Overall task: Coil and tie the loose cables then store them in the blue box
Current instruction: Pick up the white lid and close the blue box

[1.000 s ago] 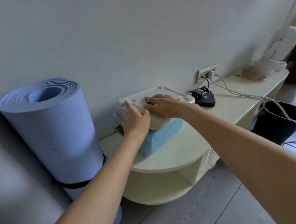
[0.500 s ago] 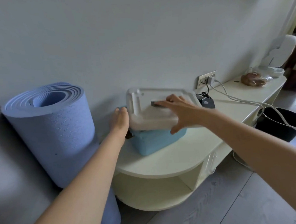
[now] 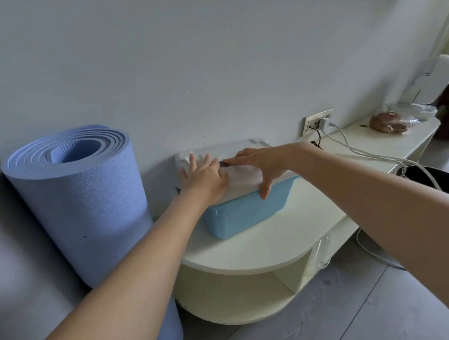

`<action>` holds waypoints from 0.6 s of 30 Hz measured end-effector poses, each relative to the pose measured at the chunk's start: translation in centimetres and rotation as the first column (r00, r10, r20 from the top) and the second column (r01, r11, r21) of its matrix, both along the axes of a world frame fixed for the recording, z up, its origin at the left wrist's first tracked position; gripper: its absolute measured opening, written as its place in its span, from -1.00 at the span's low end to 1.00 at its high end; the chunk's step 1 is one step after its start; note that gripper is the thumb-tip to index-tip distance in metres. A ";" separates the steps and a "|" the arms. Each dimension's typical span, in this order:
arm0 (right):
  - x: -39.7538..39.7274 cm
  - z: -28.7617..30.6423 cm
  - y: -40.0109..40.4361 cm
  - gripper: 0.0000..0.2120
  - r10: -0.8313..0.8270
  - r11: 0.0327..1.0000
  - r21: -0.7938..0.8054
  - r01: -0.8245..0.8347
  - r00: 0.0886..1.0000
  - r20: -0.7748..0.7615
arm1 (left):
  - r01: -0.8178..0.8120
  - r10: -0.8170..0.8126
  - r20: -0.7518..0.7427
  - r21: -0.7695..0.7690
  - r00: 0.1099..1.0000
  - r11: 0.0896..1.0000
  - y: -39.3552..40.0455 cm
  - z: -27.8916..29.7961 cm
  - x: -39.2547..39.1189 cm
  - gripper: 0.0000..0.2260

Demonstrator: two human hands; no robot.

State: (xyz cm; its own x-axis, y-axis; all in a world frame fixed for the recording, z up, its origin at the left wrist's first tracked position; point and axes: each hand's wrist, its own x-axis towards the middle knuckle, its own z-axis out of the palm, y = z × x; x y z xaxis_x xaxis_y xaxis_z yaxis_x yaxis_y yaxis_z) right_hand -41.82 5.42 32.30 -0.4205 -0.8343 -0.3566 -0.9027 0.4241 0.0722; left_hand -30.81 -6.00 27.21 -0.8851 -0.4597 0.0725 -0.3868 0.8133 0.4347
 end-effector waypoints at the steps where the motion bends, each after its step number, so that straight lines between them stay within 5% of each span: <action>1: -0.2 -0.5 0.3 0.12 -0.011 1.000 -0.004 0.011 1.000 0.015 | 0.022 -0.017 0.099 -0.057 0.995 0.998 0.5 -0.4 -0.2 -0.56; 6: -0.6 -2.0 0.9 0.08 -0.031 0.998 -0.056 0.035 0.997 0.078 | -0.029 0.068 0.191 -0.200 0.979 0.979 2.1 -0.9 -0.7 -0.53; 10: 0.3 0.1 1.0 -0.25 -0.152 0.980 -0.090 0.179 0.957 0.247 | -0.030 0.095 0.236 -0.263 0.967 0.964 1.5 -0.8 -1.2 -0.54; 12: -0.7 0.6 1.3 -0.45 -0.230 0.888 -0.284 0.363 0.883 0.409 | -0.035 0.112 0.236 -0.309 0.965 0.951 0.8 -0.5 -1.6 -0.57; 14: -2.3 -0.2 1.9 -0.56 -0.366 0.757 -0.454 0.470 0.880 0.301 | -0.033 0.127 0.250 -0.348 0.960 0.937 1.0 -0.2 -2.0 -0.56; 16: -3.8 -2.1 2.5 -0.58 -0.510 0.723 -0.447 0.527 0.843 0.169 | -0.025 0.114 0.261 -0.321 0.958 0.947 1.6 -0.4 -2.2 -0.55; 18: -4.8 -3.8 2.5 -0.53 -0.574 0.636 -0.446 0.629 0.773 0.271 | -0.027 0.105 0.248 -0.301 0.963 0.953 1.7 -0.5 -2.0 -0.55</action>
